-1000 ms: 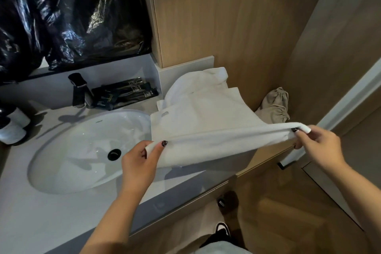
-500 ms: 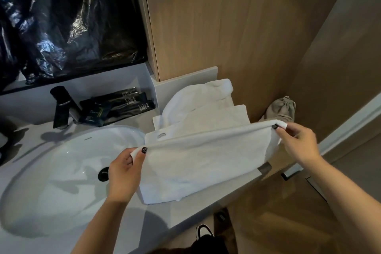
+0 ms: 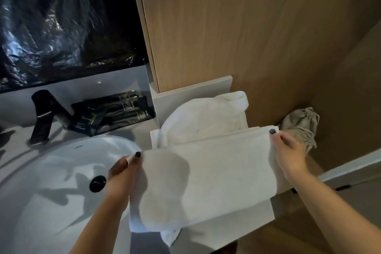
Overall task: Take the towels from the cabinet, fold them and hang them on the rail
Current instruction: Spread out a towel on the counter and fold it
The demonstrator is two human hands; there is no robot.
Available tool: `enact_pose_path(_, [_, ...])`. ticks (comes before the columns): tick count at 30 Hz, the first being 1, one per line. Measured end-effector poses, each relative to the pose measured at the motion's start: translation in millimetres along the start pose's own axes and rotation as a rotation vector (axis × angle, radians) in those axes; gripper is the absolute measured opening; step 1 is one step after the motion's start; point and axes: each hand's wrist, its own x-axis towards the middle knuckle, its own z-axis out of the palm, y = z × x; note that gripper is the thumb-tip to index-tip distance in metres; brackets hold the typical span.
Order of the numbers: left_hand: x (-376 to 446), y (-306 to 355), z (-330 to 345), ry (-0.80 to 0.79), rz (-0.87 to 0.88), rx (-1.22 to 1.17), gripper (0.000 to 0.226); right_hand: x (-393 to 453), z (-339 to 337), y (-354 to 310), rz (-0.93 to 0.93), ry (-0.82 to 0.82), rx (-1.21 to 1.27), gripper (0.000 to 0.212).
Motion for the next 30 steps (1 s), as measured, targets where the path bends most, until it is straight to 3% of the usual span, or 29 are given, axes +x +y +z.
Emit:
enact_pose_path(5, [8.4,-10.3,7.9,-0.055,-0.146,-0.061,0.027,14.2,12.2,13.2,0.125,-0.085,0.100,0.041])
enact_pose_path(8, [6.9,-10.4,10.1,-0.081,-0.125,-0.072,0.027,19.7,12.6,11.6,0.227,-0.156,0.170,0.058])
enact_pose_path(12, [-0.4,-6.0,6.7,-0.030,-0.082,-0.104,0.026,23.7,4.9,3.6,0.318,-0.229,0.238,0.026])
enact_pose_path(19, [-30.8,2.5,5.0,-0.060,0.012,-0.169,0.015,27.9,-6.7,-5.1,0.487,-0.524,0.217,0.037])
enact_pose_path(24, [-46.9,1.3,-0.1,-0.005,0.029,-0.215,0.021,13.0,-0.8,-14.9,0.324,-0.298,0.080,0.029])
enact_pose_path(30, [-66.5,-3.1,-29.8,-0.047,0.095,-0.246,0.035,-30.0,-6.9,-32.6,0.191,-0.072,0.128,0.023])
